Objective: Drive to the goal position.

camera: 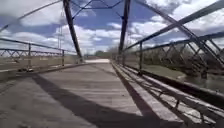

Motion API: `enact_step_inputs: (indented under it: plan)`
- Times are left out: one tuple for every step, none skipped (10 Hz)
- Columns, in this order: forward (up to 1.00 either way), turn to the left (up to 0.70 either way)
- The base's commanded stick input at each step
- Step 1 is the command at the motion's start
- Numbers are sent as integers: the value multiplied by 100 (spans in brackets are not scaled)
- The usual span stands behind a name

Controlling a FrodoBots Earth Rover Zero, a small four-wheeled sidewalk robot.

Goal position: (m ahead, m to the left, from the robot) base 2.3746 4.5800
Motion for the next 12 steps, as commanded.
enact_step_inputs:
  plan:
    - [100, 0]
    - [100, 0]
    - [100, 0]
    - [100, 0]
    - [100, 0]
    - [100, 0]
    - [100, 0]
    - [100, 10]
    - [100, 26]
    - [100, 0]
    - [100, 0]
    - [100, 0]
